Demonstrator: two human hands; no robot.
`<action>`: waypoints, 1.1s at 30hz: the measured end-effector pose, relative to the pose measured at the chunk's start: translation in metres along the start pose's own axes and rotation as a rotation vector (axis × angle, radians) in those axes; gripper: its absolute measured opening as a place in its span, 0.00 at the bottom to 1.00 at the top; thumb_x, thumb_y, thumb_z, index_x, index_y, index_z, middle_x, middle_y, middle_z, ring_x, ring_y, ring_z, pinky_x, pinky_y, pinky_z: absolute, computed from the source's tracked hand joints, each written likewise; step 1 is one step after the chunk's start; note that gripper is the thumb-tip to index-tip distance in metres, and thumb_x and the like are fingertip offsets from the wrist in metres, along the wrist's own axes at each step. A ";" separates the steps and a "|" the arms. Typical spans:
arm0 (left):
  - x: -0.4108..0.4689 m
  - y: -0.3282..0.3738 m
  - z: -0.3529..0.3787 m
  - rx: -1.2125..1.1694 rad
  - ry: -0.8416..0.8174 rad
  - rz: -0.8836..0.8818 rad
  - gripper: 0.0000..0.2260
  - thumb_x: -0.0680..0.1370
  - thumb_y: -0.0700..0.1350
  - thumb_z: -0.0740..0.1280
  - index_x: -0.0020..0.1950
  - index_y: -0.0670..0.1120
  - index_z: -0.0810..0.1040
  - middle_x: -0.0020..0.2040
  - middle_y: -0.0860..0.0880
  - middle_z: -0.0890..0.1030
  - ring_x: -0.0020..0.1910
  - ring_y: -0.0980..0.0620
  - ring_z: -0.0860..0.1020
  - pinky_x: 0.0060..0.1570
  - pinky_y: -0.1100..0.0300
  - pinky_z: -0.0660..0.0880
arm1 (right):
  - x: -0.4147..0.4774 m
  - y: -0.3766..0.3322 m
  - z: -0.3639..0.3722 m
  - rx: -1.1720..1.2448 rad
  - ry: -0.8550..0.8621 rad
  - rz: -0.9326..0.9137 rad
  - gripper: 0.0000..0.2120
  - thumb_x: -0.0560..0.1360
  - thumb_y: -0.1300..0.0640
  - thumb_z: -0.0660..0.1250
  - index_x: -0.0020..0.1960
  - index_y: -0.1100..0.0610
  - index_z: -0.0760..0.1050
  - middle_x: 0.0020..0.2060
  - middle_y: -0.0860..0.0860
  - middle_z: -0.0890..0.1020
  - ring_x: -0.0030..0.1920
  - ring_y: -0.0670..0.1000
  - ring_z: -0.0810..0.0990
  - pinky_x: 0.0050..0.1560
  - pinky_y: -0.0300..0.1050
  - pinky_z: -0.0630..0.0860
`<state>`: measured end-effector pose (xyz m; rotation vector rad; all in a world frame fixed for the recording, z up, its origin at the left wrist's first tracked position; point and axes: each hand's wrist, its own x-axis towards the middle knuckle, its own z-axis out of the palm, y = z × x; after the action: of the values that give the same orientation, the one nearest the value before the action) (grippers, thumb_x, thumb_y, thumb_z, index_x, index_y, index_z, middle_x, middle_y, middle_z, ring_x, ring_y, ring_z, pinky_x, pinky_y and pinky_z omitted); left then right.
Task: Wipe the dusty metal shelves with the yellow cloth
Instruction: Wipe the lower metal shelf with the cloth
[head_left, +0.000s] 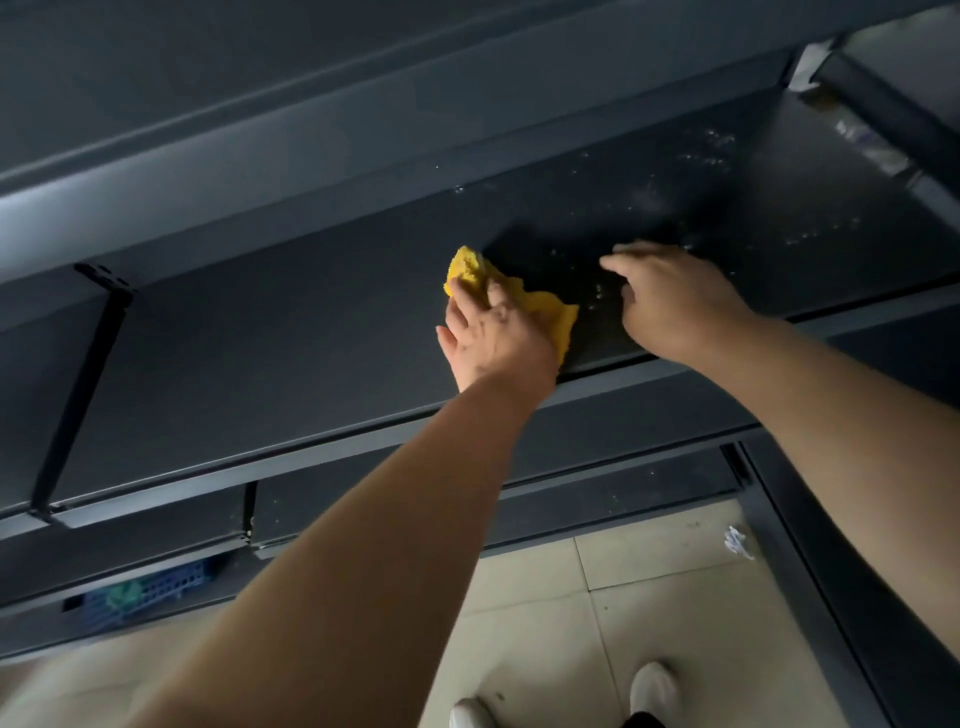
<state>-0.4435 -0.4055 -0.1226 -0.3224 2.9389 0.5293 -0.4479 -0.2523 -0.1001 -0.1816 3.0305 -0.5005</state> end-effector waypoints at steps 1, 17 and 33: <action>0.007 -0.002 0.001 0.003 0.037 -0.006 0.30 0.78 0.55 0.59 0.76 0.45 0.54 0.77 0.40 0.47 0.75 0.40 0.51 0.73 0.45 0.49 | 0.003 0.005 0.001 -0.002 -0.002 -0.011 0.25 0.76 0.67 0.58 0.73 0.56 0.65 0.72 0.54 0.67 0.72 0.56 0.65 0.68 0.57 0.66; 0.131 -0.018 -0.017 -0.116 0.215 -0.010 0.34 0.74 0.66 0.60 0.73 0.46 0.63 0.72 0.43 0.61 0.70 0.40 0.62 0.71 0.48 0.58 | 0.074 0.006 0.026 -0.123 0.023 -0.083 0.16 0.79 0.57 0.57 0.66 0.55 0.71 0.67 0.52 0.73 0.65 0.56 0.72 0.61 0.54 0.68; 0.176 0.013 -0.015 -0.092 0.093 0.206 0.37 0.76 0.59 0.62 0.79 0.50 0.46 0.77 0.48 0.56 0.72 0.41 0.63 0.68 0.50 0.63 | 0.078 0.017 0.019 -0.028 0.068 -0.106 0.17 0.81 0.51 0.52 0.66 0.48 0.73 0.66 0.47 0.75 0.65 0.53 0.73 0.63 0.49 0.70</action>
<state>-0.6180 -0.4317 -0.1347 -0.0543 3.0626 0.6959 -0.5255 -0.2519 -0.1275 -0.3350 3.1080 -0.4819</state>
